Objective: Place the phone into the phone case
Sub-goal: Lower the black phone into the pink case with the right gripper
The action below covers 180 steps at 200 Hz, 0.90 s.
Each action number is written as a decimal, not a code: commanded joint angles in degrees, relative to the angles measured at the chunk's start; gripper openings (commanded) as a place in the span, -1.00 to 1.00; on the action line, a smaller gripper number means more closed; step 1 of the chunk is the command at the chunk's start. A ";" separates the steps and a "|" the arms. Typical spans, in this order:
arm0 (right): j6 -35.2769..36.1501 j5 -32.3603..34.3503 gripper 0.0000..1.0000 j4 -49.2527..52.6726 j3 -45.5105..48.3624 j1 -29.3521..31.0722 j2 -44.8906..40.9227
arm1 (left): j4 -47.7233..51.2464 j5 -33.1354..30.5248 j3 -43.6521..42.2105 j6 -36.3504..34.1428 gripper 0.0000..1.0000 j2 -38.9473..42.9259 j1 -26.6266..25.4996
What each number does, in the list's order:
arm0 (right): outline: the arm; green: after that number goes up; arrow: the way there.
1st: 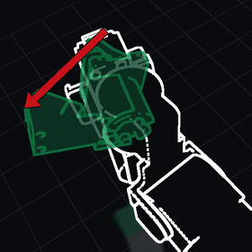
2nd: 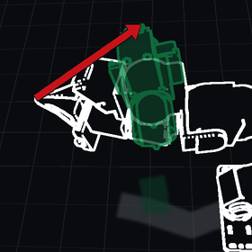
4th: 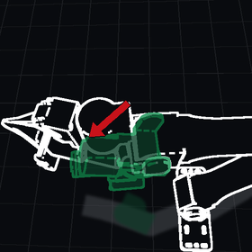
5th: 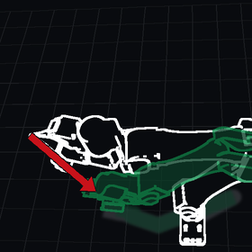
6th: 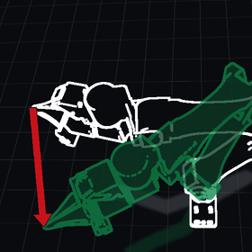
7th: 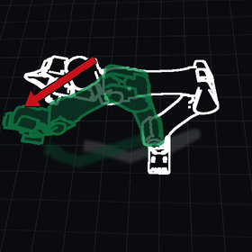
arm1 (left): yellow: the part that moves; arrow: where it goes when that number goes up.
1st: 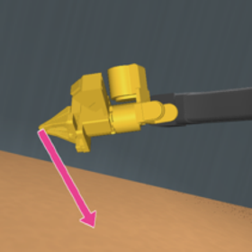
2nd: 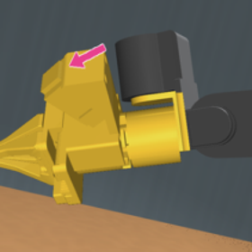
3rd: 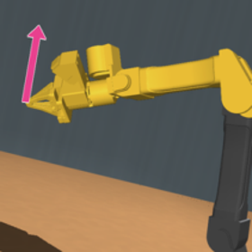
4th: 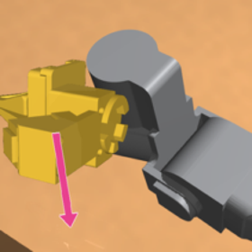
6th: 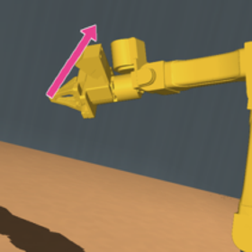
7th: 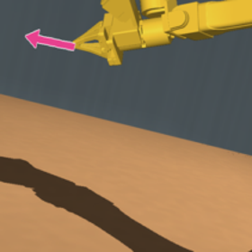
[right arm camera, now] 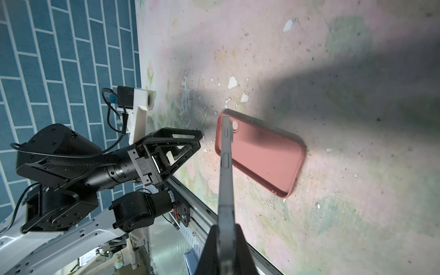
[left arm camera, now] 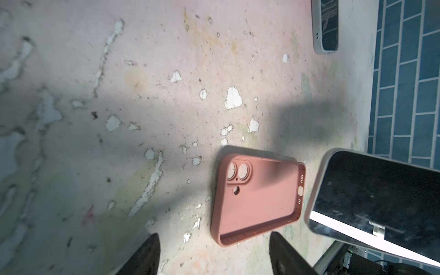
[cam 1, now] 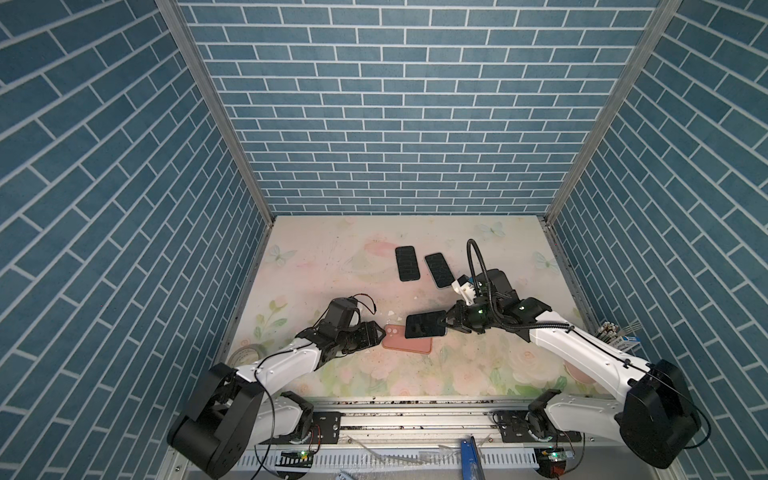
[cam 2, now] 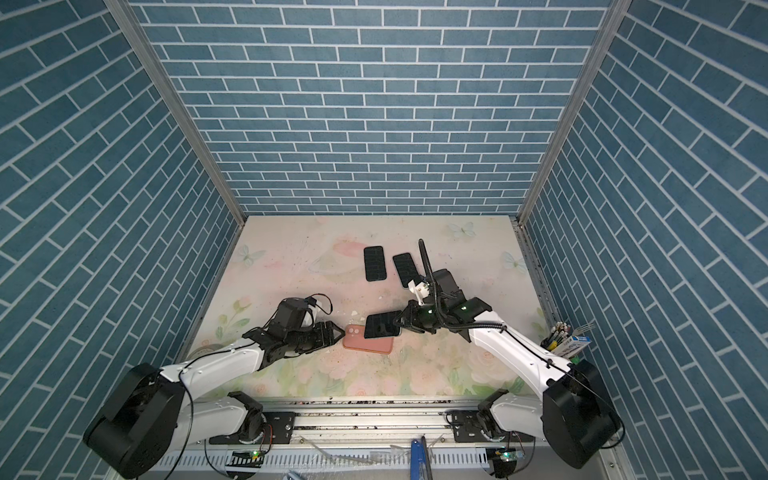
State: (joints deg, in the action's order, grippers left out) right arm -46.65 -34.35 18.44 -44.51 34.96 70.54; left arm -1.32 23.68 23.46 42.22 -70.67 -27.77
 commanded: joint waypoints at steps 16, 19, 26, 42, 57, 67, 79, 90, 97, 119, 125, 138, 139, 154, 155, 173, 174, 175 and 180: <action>0.39 -2.41 -1.00 -5.44 -0.89 -0.15 1.79 | -2.58 2.77 3.22 -2.46 0.46 -3.58 -0.10; 0.83 -2.56 -1.00 -5.76 -0.78 -0.08 2.05 | -2.55 3.05 3.49 -2.79 0.46 -4.12 -0.12; 2.41 -3.38 -1.00 -7.44 -0.24 -0.15 2.59 | -2.02 3.38 4.09 -3.60 0.44 -5.13 -0.10; 8.50 -5.40 -1.00 -8.61 1.06 -0.11 4.07 | -1.66 2.83 4.27 -3.87 0.44 -6.33 0.42; 12.53 -5.24 -1.00 -7.02 1.03 -0.24 6.03 | -2.46 3.57 3.90 -3.70 0.44 -6.98 0.86; 12.12 -7.03 -1.00 -10.89 2.47 -0.24 6.93 | -2.36 3.90 4.17 -4.01 0.44 -7.43 0.96; 9.55 -8.88 -1.00 -18.02 5.45 -0.27 7.48 | -2.36 4.28 4.33 -3.90 0.44 -8.39 0.90; 6.84 -9.51 -1.00 -25.46 8.87 -0.24 7.67 | -2.61 4.72 4.78 -3.77 0.43 -9.39 0.91; 5.14 -9.42 -1.00 -30.05 10.98 -0.24 7.96 | -2.74 4.99 5.11 -3.93 0.43 -9.89 0.95; 3.01 -10.50 -1.00 -37.63 14.95 -1.04 9.62 | -3.15 5.90 5.77 -4.30 0.39 -10.84 0.92; 2.16 -11.62 -1.00 -39.88 15.63 -1.49 10.06 | -3.52 6.17 5.56 -4.17 0.38 -10.70 0.89; 1.14 -12.91 -1.00 -42.45 16.45 -2.21 10.55 | -3.85 5.95 5.28 -4.13 0.35 -10.22 0.98; 1.09 -12.97 -1.00 -42.53 16.46 -2.24 10.57 | -3.85 5.94 5.28 -4.15 0.35 -10.20 1.01; 0.16 -13.82 -1.00 -44.70 17.14 -2.92 11.78 | -3.91 6.11 5.36 -4.06 0.32 -10.51 0.99; 0.03 -13.91 -1.00 -44.88 17.25 -2.99 11.93 | -3.93 6.07 5.36 -4.02 0.32 -10.48 1.02; -2.02 -15.59 -1.00 -48.74 17.57 -3.66 14.63 | -3.95 6.04 5.36 -3.94 0.30 -10.63 1.03; -2.12 -15.67 -1.00 -48.92 17.55 -3.67 14.80 | -3.95 6.03 5.36 -3.96 0.30 -10.63 1.04; -2.25 -15.75 -1.00 -49.10 17.54 -3.71 14.93 | -3.95 6.03 5.36 -3.93 0.30 -10.63 1.05; -2.68 -16.11 -1.00 -49.82 17.42 -3.80 15.66 | -3.95 6.09 5.36 -3.98 0.30 -10.67 1.04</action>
State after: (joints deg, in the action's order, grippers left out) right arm -45.82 -46.74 -21.93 -27.24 31.99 83.37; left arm -5.08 29.30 28.64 38.98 -80.90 -27.11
